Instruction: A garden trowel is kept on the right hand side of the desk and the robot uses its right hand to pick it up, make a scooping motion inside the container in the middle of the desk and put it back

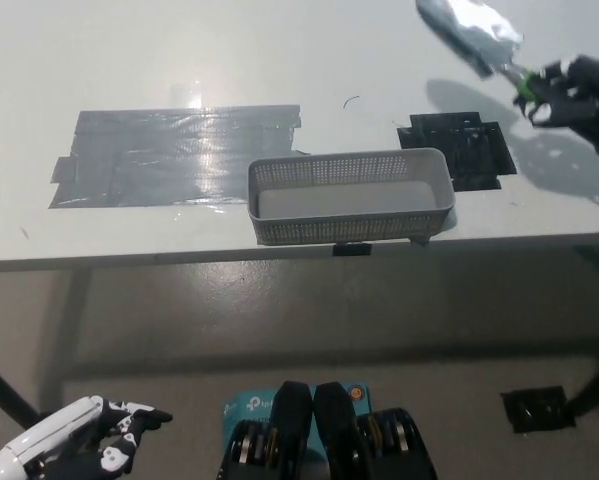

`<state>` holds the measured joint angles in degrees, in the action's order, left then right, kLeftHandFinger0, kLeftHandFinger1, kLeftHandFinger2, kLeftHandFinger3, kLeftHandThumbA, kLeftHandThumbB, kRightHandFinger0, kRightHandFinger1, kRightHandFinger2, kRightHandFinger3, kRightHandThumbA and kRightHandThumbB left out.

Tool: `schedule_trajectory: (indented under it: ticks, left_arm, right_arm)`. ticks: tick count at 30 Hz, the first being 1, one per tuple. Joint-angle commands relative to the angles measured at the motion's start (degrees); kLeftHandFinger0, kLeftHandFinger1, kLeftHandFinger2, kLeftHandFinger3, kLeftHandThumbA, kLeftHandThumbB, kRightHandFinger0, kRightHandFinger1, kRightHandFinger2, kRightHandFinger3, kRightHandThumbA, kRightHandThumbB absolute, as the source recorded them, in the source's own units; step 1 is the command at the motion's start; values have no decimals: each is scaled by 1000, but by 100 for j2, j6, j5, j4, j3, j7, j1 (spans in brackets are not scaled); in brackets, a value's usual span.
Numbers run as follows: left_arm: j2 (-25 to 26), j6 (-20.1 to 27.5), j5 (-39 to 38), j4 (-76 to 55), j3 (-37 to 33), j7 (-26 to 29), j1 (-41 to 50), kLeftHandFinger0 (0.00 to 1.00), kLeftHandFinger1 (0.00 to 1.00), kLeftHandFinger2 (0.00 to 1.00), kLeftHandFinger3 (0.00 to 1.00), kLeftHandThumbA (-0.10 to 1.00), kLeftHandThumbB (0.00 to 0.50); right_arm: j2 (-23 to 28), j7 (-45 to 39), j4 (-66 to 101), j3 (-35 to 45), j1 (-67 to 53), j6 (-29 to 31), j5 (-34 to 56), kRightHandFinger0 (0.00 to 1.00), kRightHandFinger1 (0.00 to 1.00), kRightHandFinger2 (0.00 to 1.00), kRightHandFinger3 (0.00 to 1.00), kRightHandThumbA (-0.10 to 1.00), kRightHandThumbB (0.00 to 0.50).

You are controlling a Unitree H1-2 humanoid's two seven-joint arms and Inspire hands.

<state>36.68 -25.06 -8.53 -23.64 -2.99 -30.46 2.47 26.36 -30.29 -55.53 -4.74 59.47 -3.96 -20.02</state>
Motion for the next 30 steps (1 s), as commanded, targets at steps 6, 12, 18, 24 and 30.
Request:
schedule_trajectory:
  ticks: [6,12,18,24,30]
  left_arm:
    - [138,135,-24,-110,157,3,29,994,877,818,1000,1000,498]
    - [113,208,-1,-76,134,-3,61,1000,871,807,1000,1000,500]
    - [112,188,-11,-150,173,23,196,999,864,803,1000,1000,476]
    - [104,167,-33,-166,203,28,260,989,861,808,1000,1000,495]
    - [95,198,-24,-143,200,29,286,978,854,797,1000,1000,500]
  right_arm:
    - [-17,1312,-323,-981,-181,1112,-608,14,338,438,34,-100,18]
    - [-380,2087,-307,-1185,-283,894,-769,35,326,346,98,-100,1]
    - [-683,3045,-239,-1325,-346,185,-1166,220,554,643,684,-100,0]
    - [-682,2904,-474,-2010,-128,-792,-1877,1000,1000,1000,1000,496,152]
    - [-556,2747,-398,-2305,-18,-1344,-1950,1000,1000,1000,1000,923,500]
